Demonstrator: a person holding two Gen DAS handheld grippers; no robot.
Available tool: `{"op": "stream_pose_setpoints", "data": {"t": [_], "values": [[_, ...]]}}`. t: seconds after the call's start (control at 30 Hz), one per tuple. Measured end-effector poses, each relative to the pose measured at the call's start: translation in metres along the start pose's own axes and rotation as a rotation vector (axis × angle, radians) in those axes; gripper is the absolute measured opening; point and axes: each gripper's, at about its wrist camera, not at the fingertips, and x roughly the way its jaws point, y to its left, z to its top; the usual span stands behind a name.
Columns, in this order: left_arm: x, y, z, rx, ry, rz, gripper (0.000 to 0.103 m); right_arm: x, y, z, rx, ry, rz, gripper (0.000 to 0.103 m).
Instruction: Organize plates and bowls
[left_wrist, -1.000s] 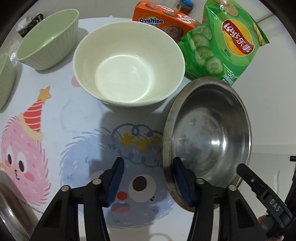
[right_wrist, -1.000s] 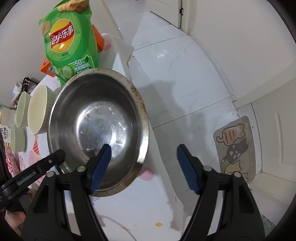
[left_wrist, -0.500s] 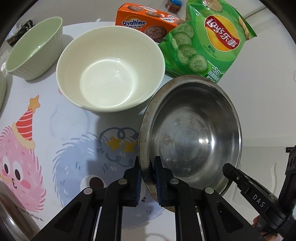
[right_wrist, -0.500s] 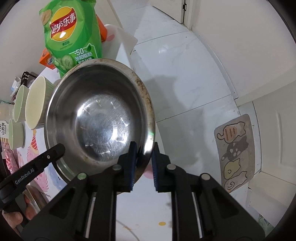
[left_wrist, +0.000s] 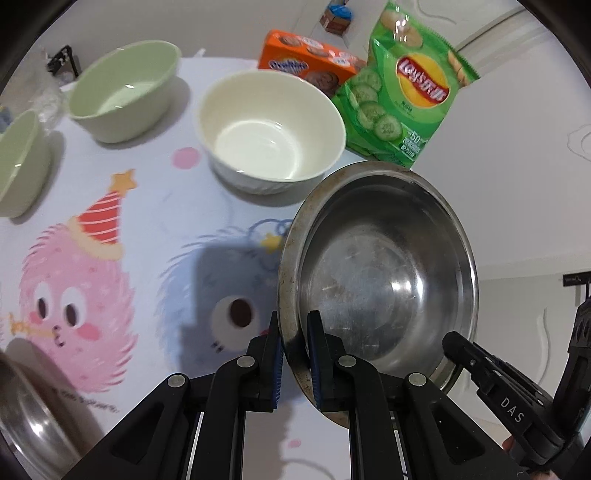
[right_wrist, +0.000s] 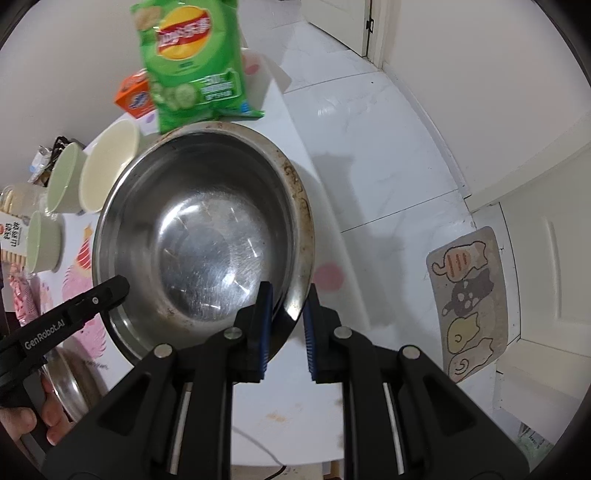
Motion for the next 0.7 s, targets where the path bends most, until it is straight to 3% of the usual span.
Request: {"op": "stream_pose_setpoints", "data": {"t": [0.37,0.7], "values": [[-0.08,0.058,-0.041,-0.004,-0.092,0.029,0.012,-0.03,0.062,-0.045,-0.066,-0.032,0.073,0.019],[-0.134,0.143,-0.085,-0.14,-0.144,0.075,0.012,-0.042,0.153,-0.093,-0.246,-0.02,0.133,0.019]]}}
